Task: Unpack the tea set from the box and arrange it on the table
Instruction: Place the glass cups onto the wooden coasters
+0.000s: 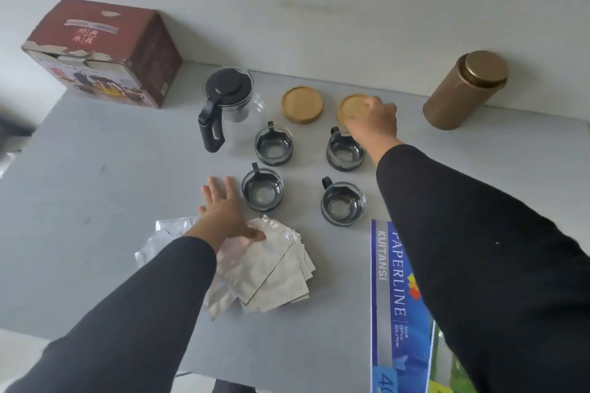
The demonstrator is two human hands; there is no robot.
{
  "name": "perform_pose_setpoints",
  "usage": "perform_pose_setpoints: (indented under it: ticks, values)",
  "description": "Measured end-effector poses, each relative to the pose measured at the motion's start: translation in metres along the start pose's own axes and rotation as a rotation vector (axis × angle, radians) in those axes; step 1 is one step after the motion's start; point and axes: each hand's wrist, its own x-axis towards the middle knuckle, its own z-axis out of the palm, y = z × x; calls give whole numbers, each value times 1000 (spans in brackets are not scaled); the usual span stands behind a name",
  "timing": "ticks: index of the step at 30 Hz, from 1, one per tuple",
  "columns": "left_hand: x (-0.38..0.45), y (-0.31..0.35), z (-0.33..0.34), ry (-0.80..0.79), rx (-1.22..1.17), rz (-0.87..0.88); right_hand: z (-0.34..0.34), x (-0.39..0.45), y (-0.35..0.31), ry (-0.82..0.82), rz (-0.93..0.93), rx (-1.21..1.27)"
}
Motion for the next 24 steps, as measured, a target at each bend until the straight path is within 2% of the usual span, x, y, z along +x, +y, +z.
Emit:
perform_pose_setpoints:
  ticks: [4, 12, 24]
  values:
    - [1, 5, -4, -17, 23, -24, 9, 23, 2, -46, 59, -49]
    - [2, 1, -3, -24, -12, -23, 22, 49, -2, -123, 62, -128]
    - [1, 2, -7, -43, 17, -34, 24, 56, 5, -5, 48, -124]
